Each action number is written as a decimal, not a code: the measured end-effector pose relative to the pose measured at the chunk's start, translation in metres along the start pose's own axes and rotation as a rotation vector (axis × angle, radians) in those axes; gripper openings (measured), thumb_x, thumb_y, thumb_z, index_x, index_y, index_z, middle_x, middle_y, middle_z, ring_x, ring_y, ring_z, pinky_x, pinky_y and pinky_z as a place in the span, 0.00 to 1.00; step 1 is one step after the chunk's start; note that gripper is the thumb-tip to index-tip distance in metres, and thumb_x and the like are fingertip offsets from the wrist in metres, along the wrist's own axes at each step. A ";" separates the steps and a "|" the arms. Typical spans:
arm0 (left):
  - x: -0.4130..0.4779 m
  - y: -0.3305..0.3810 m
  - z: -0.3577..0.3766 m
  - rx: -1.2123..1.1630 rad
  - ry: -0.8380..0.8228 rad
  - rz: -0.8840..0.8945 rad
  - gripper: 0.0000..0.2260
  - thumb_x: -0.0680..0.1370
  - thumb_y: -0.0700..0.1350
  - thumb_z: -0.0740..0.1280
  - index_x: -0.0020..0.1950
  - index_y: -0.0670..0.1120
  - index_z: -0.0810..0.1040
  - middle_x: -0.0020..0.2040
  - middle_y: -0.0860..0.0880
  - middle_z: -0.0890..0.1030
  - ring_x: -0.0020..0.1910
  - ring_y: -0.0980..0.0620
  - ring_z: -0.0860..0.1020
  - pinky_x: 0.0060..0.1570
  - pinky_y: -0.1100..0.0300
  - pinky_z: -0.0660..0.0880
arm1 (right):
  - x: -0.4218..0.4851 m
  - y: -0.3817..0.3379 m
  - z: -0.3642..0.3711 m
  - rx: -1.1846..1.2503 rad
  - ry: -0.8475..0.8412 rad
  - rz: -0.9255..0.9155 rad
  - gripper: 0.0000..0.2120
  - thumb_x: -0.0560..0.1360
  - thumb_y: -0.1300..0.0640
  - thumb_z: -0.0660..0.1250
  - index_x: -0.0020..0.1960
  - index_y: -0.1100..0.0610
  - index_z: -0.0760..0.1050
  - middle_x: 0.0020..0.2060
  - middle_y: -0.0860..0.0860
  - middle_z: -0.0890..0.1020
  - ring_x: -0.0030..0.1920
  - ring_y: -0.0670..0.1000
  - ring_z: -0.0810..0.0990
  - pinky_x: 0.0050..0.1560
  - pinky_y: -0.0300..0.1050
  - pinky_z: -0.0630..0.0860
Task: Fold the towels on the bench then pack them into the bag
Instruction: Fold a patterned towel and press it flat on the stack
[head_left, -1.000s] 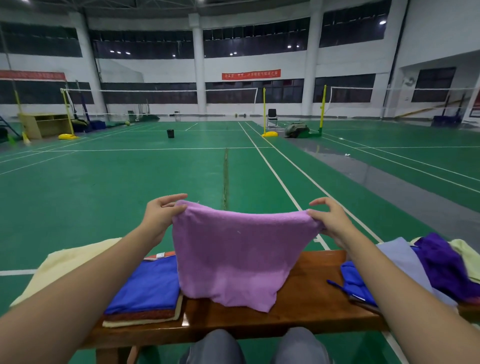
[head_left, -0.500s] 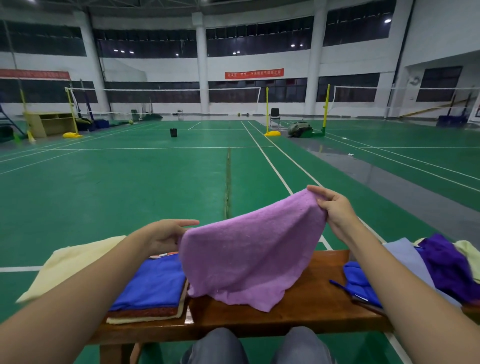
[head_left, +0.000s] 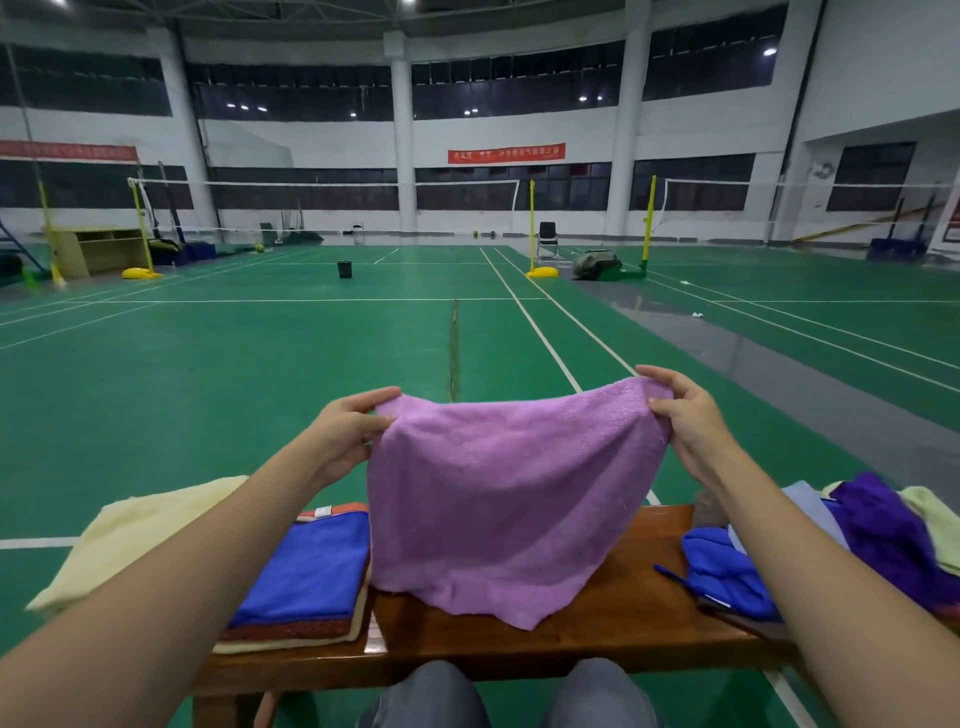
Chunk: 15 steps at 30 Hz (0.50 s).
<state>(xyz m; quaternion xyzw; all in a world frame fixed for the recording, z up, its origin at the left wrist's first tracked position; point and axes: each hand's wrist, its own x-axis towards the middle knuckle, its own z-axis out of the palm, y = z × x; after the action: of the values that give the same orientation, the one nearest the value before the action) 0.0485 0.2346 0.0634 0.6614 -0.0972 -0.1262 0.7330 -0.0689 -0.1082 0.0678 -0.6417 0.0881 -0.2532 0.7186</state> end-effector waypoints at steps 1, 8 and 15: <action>0.000 0.001 -0.001 0.017 0.049 0.059 0.22 0.75 0.28 0.63 0.66 0.42 0.73 0.54 0.42 0.78 0.39 0.49 0.74 0.32 0.62 0.75 | -0.001 -0.002 -0.001 -0.014 -0.014 -0.011 0.17 0.74 0.73 0.60 0.53 0.55 0.77 0.56 0.53 0.76 0.47 0.47 0.76 0.35 0.33 0.78; 0.002 0.045 -0.009 0.389 0.279 0.486 0.25 0.69 0.30 0.72 0.65 0.41 0.75 0.60 0.48 0.73 0.62 0.48 0.72 0.66 0.46 0.69 | 0.001 -0.017 -0.001 -0.425 -0.145 -0.085 0.28 0.67 0.74 0.68 0.65 0.58 0.72 0.59 0.53 0.75 0.58 0.53 0.75 0.55 0.43 0.77; 0.006 0.066 -0.003 0.698 0.497 0.665 0.19 0.69 0.33 0.73 0.60 0.36 0.78 0.56 0.40 0.78 0.56 0.45 0.76 0.58 0.60 0.70 | 0.009 -0.023 0.012 -0.732 0.083 -0.331 0.09 0.76 0.68 0.62 0.53 0.64 0.79 0.45 0.55 0.79 0.45 0.51 0.76 0.40 0.36 0.71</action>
<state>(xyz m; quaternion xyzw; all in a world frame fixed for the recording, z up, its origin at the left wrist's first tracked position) 0.0591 0.2416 0.1282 0.8089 -0.1611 0.3128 0.4711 -0.0614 -0.1035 0.0936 -0.8500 0.0968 -0.3433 0.3878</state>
